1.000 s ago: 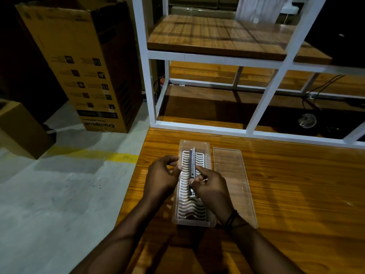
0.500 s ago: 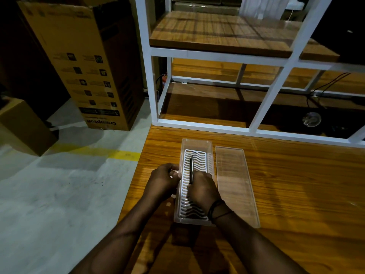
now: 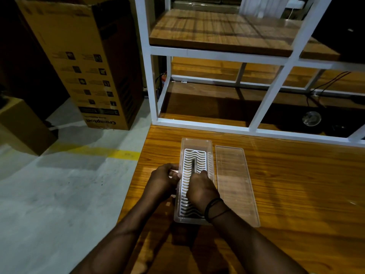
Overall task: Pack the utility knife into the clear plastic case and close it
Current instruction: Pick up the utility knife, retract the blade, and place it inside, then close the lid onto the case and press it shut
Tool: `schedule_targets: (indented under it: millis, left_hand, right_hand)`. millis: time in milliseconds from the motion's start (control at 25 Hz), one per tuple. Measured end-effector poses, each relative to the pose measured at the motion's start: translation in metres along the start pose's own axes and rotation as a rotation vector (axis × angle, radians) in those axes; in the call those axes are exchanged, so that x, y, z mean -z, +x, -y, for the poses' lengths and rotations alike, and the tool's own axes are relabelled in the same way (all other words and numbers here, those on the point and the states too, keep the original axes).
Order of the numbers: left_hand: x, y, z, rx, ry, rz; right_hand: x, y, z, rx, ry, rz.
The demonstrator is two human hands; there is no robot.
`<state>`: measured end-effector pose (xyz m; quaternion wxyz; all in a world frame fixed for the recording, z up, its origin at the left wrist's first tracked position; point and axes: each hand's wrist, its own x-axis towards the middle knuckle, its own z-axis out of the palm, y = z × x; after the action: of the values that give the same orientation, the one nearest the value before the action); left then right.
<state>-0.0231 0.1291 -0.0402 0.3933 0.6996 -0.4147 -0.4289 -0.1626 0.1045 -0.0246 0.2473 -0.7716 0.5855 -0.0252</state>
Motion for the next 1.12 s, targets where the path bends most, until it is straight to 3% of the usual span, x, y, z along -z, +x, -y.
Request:
schedule_targets:
  millis: [440,720,880,1040,1120]
  left_hand:
    - [-0.001,0.001,0.002,0.004,0.019,0.008]
    - [-0.001,0.002,0.005,0.006,-0.011,0.005]
    - [-0.001,-0.001,0.007,-0.022,0.022,-0.013]
    - [-0.001,-0.005,0.005,-0.03,0.02,-0.015]
    - [-0.001,-0.006,0.003,-0.027,0.009,-0.009]
  right_hand:
    - [0.002,-0.001,0.003,-0.021,-0.109,0.06]
    - [0.017,-0.024,-0.02,0.238,-0.099,-0.386]
    - [0.042,-0.028,-0.06,-0.099,-0.046,-0.456]
    - [0.041,-0.021,-0.085,-0.523,-0.113,-0.176]
    - [0.039,-0.019,-0.089,-0.613,-0.142,-0.109]
